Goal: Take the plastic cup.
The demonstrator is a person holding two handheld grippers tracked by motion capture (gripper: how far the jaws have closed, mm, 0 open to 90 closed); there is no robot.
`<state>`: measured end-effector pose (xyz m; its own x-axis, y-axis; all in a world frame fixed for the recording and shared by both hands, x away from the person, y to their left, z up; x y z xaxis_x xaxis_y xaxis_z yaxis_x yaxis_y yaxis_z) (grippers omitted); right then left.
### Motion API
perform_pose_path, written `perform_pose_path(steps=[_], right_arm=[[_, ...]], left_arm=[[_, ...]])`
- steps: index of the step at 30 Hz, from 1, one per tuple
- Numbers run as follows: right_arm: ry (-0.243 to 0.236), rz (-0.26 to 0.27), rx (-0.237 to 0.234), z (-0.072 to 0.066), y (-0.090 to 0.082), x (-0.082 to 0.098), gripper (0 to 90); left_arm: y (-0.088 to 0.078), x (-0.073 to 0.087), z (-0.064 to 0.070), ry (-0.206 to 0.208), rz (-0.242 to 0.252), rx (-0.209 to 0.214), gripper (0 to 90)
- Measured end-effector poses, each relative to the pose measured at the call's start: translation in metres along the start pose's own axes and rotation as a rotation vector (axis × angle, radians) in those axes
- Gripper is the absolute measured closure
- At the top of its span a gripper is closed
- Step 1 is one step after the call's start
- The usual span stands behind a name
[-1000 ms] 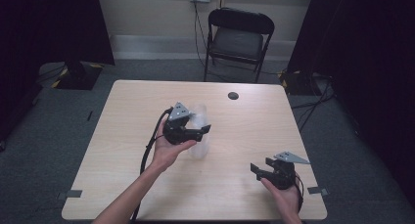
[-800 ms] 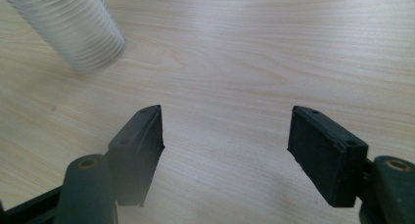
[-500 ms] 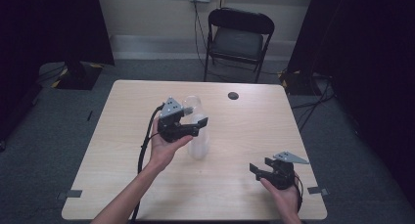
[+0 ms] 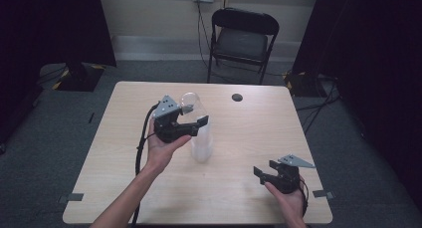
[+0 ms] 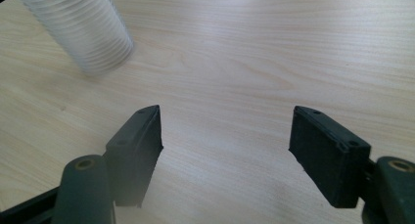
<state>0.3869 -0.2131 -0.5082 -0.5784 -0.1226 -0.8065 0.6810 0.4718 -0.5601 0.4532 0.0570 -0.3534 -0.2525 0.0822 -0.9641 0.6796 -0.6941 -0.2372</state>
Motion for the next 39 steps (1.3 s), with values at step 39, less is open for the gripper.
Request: perform_pose_path(steps=[39], right_arm=[[-0.217,0.077,-0.167,-0.076,-0.003,-0.019,34.6]], left_arm=[[-0.061,0.056,-0.012,-0.131,-0.115,0.029,32.7]])
Point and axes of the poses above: each handheld gripper's, and its own axes: y roughly forward along the jaws, x roughly out of its underside, z roughly to its right, the point moved 8 cm from there along y, roughly forward along the jaws, and after that the axes turned 2 degrees about -x, right-handed, at the moved point
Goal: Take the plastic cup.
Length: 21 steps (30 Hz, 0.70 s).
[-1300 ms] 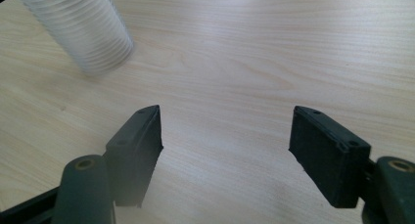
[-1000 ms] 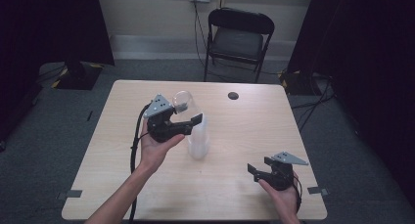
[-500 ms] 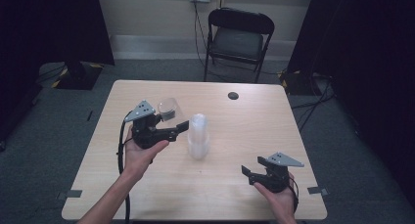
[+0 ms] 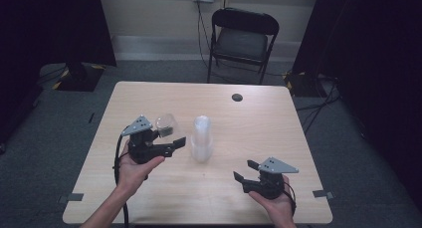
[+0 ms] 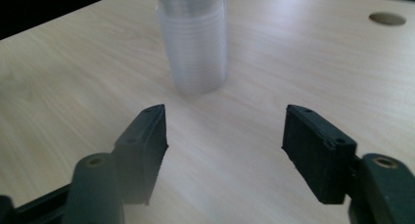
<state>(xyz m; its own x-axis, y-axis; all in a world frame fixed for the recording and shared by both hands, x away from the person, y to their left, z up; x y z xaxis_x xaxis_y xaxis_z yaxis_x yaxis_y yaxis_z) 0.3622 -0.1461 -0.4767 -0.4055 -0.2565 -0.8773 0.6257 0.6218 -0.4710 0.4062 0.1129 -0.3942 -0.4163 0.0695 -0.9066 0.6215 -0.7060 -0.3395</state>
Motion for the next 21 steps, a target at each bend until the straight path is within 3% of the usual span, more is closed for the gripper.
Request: perform_pose_path(steps=[2,4,9,14,21], right_arm=[[-0.031,0.048,-0.002,-0.005,0.003,-0.004,38.0],[-0.018,0.049,-0.030,-0.011,0.006,-0.006,38.9],[-0.040,0.073,-0.047,-0.025,0.015,-0.016,42.5],[-0.087,0.115,-0.068,-0.042,0.023,-0.023,47.1],[-0.118,0.125,-0.121,-0.064,0.027,-0.017,50.7]], left_arm=[[0.002,0.008,0.002,0.004,-0.030,0.006,33.3],[0.004,0.015,0.004,0.001,-0.045,0.005,33.4],[0.012,0.028,0.013,-0.028,-0.082,0.052,33.5],[0.020,0.039,0.020,-0.112,-0.103,0.095,33.3],[0.028,0.051,0.033,-0.155,-0.152,0.166,33.3]])
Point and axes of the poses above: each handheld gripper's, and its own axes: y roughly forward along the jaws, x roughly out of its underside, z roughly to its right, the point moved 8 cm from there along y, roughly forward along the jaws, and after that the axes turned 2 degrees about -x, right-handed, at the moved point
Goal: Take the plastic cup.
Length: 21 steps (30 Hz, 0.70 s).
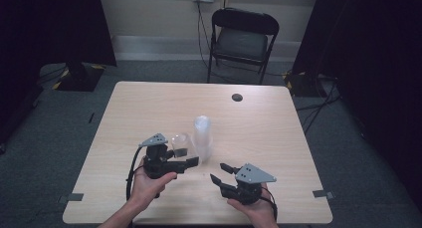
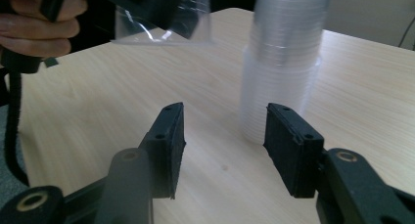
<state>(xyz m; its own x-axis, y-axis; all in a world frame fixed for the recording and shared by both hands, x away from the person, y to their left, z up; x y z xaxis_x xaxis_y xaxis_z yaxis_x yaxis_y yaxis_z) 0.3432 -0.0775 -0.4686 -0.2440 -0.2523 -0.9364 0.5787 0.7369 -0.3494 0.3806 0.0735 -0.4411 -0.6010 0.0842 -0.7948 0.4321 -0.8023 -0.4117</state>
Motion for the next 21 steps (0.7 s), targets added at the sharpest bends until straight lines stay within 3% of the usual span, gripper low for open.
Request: perform_pose_path(steps=[2,7,14,21], right_arm=[[-0.010,0.012,-0.024,-0.007,0.001,-0.001,54.6],[-0.057,0.053,-0.042,-0.021,0.003,-0.008,58.6],[-0.070,0.047,-0.014,-0.016,0.008,-0.004,60.8],[-0.088,0.096,0.006,-0.014,0.004,-0.008,64.4]], left_arm=[[0.003,0.003,0.003,-0.049,-0.022,0.044,33.6],[0.007,0.007,0.006,-0.070,-0.043,0.067,34.0],[0.009,0.008,0.013,-0.121,-0.050,0.130,34.0],[0.017,0.014,0.014,-0.208,-0.068,0.187,33.9]])
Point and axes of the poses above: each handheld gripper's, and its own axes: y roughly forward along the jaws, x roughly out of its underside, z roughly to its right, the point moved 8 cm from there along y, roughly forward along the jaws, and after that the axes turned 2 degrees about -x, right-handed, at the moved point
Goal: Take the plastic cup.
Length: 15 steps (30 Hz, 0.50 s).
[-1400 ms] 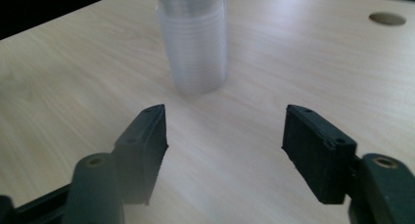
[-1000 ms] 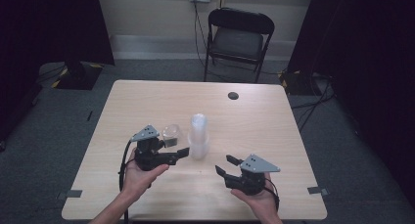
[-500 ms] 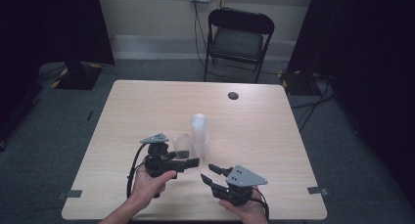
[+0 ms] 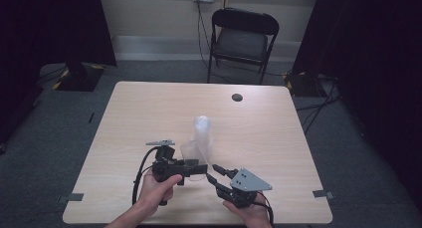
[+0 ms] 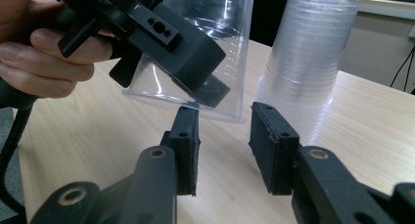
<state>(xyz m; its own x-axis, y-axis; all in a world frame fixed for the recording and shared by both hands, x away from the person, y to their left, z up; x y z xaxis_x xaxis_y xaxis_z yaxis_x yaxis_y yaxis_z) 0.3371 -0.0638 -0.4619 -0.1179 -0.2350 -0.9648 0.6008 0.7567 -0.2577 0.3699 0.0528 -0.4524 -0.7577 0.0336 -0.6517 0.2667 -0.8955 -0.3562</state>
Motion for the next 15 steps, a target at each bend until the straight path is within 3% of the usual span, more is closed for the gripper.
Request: perform_pose_path(steps=[3,10,15], right_arm=[[-0.011,0.012,0.003,-0.001,0.000,0.000,65.5],[-0.029,0.074,0.015,-0.001,-0.002,-0.007,66.9],[-0.039,0.084,0.021,-0.002,-0.001,-0.008,67.0]], left_arm=[[0.001,0.001,0.001,-0.023,0.002,0.021,33.7],[0.004,0.003,0.012,-0.097,0.000,0.134,33.4],[0.008,0.006,0.016,-0.106,-0.010,0.152,33.4]])
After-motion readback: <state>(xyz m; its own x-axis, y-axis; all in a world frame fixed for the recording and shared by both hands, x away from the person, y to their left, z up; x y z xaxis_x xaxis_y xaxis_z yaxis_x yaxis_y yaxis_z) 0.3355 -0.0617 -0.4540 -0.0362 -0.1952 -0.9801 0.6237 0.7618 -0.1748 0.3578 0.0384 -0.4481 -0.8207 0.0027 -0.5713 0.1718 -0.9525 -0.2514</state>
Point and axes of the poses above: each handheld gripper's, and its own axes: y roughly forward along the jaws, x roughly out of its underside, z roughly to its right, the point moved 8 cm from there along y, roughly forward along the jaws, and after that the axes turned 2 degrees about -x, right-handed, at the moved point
